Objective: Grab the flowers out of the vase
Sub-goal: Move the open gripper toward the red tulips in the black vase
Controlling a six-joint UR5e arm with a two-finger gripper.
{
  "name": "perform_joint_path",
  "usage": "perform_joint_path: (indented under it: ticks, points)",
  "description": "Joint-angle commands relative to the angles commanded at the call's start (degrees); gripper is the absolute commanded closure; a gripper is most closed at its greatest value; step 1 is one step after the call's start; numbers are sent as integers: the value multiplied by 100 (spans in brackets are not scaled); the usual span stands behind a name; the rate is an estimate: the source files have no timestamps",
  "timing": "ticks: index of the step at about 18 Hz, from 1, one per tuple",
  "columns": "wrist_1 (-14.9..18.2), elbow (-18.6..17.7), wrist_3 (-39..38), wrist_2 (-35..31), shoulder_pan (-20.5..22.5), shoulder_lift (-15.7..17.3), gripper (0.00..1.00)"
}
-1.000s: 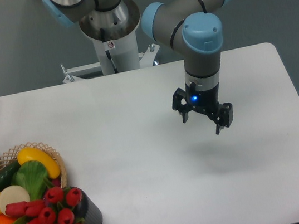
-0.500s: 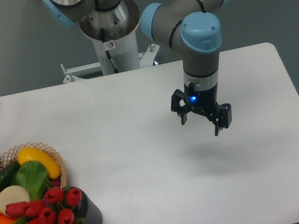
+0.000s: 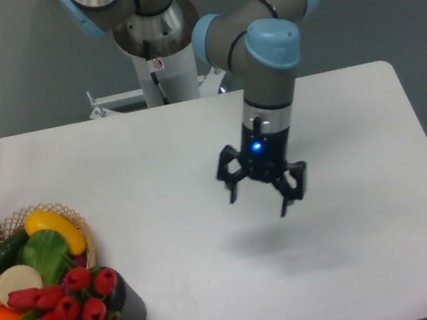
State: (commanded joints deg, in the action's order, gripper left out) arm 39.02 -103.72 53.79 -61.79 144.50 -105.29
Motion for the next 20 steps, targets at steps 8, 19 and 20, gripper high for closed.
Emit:
perform_joint_path:
  ticks: [8,19,20]
  points:
    - [-44,97,-9,2503,-659,-378,0]
    - [-44,764,9,2707,-1143,-888,0]
    - [-44,852,9,2707,-1143,-958,0]
